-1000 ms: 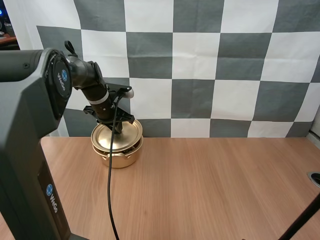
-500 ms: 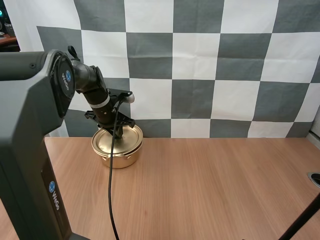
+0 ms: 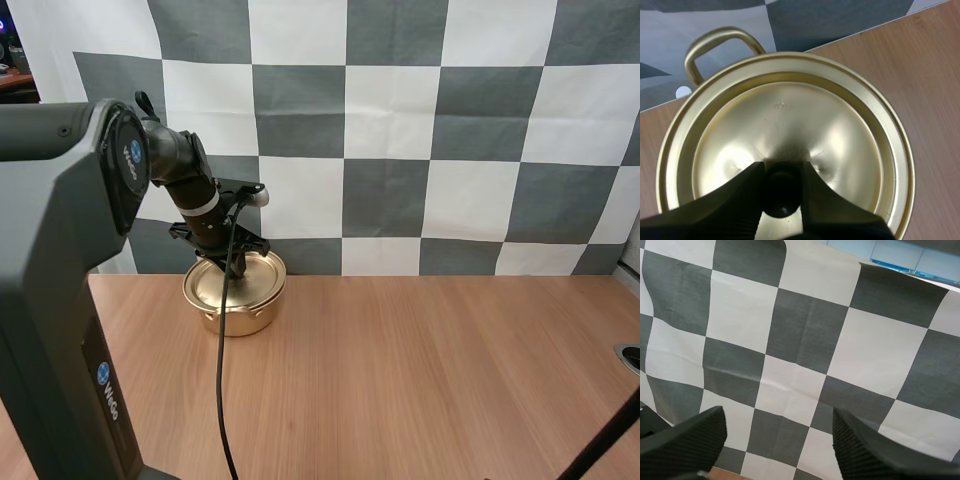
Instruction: Open the pot, put the car inside, and close it
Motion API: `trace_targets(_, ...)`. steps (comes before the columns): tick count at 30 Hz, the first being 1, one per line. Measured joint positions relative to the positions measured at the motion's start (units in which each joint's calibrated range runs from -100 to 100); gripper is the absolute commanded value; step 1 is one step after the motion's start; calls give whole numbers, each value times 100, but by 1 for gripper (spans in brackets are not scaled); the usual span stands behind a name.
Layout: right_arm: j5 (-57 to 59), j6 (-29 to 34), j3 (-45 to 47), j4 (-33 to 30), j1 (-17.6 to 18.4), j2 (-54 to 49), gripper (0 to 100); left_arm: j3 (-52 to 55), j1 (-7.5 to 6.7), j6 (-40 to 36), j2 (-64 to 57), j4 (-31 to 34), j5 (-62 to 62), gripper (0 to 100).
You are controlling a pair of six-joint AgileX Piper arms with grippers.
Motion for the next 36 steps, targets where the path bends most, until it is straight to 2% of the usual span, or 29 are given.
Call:
trace_targets(2, 0, 0, 0, 0, 0, 0, 100, 0, 0, -124, 0, 14, 0, 12)
trace_targets(8, 0, 0, 0, 0, 0, 0, 100, 0, 0, -179, 0, 124, 21, 52)
trace_targets(14, 0, 0, 0, 0, 0, 0, 100, 0, 0, 147, 0, 134, 123, 93)
trace_targets(16, 0, 0, 0, 0, 0, 0, 100, 0, 0, 210, 0, 134, 123, 100)
trace_targets(26, 0, 0, 0, 0, 0, 0, 100, 0, 0, 257, 0, 134, 70, 100)
trace_targets(30, 0, 0, 0, 0, 0, 0, 100, -14, 0, -33, 0, 134, -64, 100)
trace_targets(36, 0, 0, 0, -51, 0, 0, 100, -74, 0, 191, -71, 134, 74, 100)
